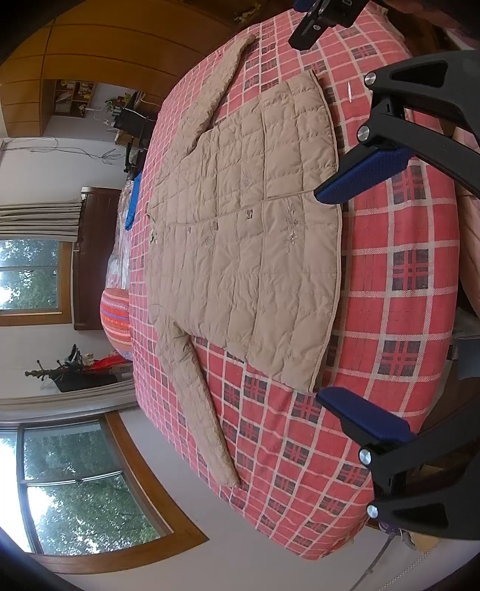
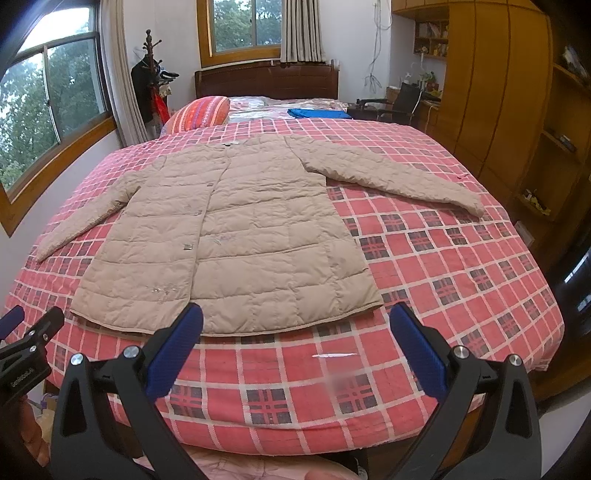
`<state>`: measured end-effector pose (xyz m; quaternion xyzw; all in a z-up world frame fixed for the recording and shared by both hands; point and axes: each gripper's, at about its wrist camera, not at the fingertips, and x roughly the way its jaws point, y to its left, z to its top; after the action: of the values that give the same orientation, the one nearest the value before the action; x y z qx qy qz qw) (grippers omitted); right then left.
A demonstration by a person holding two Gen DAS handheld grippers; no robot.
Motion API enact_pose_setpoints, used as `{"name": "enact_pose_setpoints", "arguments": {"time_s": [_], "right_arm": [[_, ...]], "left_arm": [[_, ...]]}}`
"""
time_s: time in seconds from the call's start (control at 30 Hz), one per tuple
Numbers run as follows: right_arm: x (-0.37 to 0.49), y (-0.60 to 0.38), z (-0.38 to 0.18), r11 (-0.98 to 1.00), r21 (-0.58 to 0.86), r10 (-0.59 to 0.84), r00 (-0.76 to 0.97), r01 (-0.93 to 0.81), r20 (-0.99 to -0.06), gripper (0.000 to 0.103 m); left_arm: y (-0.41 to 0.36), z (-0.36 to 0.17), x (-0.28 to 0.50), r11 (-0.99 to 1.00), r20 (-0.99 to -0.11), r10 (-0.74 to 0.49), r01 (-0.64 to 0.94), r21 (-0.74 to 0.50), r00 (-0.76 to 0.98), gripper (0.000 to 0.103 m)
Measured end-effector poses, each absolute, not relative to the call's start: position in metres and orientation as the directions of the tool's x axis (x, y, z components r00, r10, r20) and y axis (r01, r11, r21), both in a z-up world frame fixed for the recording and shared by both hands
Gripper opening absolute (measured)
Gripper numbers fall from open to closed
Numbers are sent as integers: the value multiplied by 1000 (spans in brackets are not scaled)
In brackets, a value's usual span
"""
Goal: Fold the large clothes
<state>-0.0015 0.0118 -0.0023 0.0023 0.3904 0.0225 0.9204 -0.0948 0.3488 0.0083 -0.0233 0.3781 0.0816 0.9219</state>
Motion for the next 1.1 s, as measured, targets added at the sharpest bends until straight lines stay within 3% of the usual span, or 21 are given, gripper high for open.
{"name": "enact_pose_setpoints", "arguments": {"time_s": [0.47,0.6,0.83,0.93,1.0,1.1], "right_arm": [[6,6,-2,999,29,50,692,-43,-720,101],[19,-11,4,1000,21,27,703,-18,-711,101],[70,-76,19,996,6,-55,707,84,-705,101],[96,-116,26,989,5,-106,724,150,-681,101],[115,-142,25,986,-2,-125,727,167,-675,101],[151,-182,17,983,-17,-139,688,180,-713,100]], "left_arm": [[344,11,-83,988,-699,110,-152,2,706,99],[333,14,-61,990,-697,127,-132,48,705,99],[307,25,15,996,-679,90,-79,47,728,99],[295,24,61,997,-677,12,-57,-45,735,99],[287,18,96,992,-708,-49,-46,-115,705,99],[264,6,151,996,-768,-53,-27,-91,638,99]]}}
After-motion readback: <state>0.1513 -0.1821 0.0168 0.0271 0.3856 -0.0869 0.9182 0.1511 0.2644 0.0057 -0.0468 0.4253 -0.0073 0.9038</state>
